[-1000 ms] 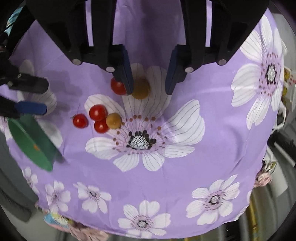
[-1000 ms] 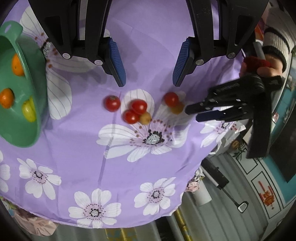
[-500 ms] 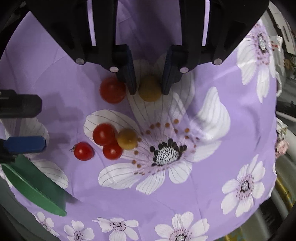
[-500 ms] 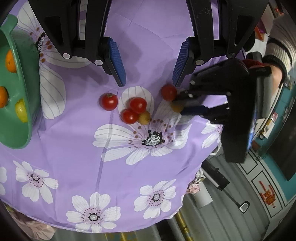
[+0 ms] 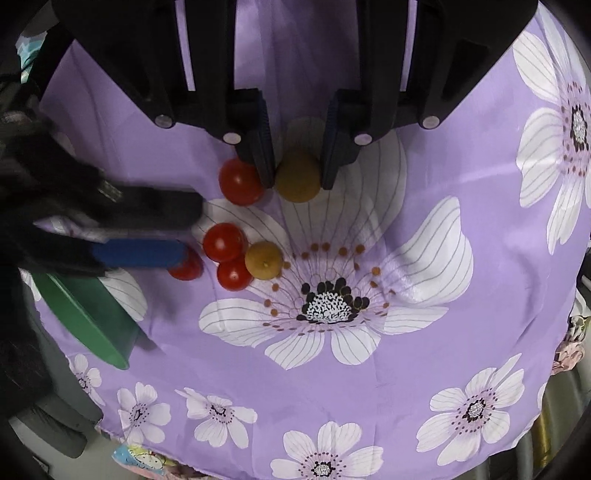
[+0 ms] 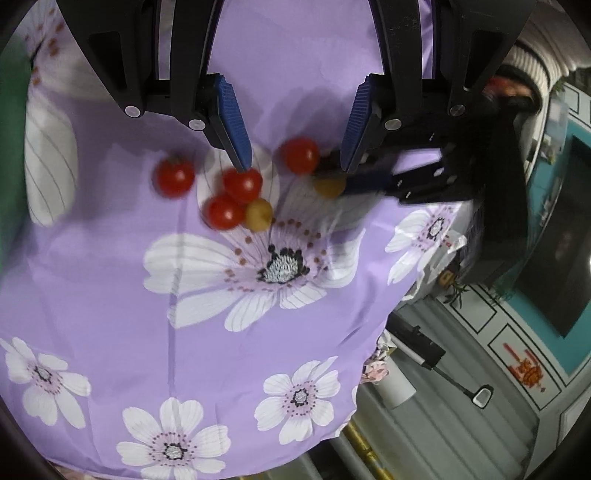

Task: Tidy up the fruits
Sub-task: 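Grasp a small yellow fruit with the left tool while the right tool grasps another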

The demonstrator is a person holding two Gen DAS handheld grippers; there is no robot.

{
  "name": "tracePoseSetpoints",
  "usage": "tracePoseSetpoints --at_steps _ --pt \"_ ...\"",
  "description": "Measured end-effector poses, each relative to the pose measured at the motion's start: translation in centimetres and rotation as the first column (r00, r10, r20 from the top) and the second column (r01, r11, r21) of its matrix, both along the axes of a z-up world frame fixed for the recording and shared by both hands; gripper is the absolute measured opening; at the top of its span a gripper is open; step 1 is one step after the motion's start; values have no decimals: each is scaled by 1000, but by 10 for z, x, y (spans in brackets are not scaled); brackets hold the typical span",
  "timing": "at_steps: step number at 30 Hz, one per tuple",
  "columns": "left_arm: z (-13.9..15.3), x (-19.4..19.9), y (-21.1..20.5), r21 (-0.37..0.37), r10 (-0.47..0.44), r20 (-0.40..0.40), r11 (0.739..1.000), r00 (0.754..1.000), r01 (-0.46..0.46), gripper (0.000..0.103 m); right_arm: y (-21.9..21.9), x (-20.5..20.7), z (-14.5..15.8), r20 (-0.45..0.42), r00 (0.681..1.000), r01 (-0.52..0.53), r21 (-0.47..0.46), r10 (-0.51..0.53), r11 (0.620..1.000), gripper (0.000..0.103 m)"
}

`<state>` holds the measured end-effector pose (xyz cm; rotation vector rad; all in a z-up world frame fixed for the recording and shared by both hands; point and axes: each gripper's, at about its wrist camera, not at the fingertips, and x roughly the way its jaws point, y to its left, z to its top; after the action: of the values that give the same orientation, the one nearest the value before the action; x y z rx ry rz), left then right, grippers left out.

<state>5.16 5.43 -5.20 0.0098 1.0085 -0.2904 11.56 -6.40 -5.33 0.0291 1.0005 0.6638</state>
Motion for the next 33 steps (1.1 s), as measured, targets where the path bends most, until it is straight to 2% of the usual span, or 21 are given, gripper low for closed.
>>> tracePoseSetpoints --at_steps 5,7,10,16,18,21,27,33 --pt "4 -12 3 -62 28 9 998 1000 -28 24 26 20 -7 53 997 -50 -123 57 991 48" --pt "4 -13 6 -85 36 9 996 999 -35 24 36 24 -11 67 994 -75 -192 89 978 41" --pt "4 -18 8 -111 43 12 993 999 -42 24 51 28 -14 97 986 -106 -284 138 953 40" --pt "6 -22 13 -139 52 19 989 998 -49 24 55 38 -26 46 988 -118 -395 147 911 40" --pt "6 -23 14 -146 51 21 988 998 -48 24 61 36 -30 59 983 -134 -434 177 891 34" --pt "6 -25 15 -153 53 22 987 998 -49 24 63 37 -32 63 983 -128 -432 171 893 27" --pt "8 -28 15 -165 57 22 985 998 -53 24 59 32 -28 72 986 -109 -396 149 912 27" --pt "12 -31 16 -175 66 26 983 997 -60 24 46 7 -9 104 987 -89 -305 126 948 27"
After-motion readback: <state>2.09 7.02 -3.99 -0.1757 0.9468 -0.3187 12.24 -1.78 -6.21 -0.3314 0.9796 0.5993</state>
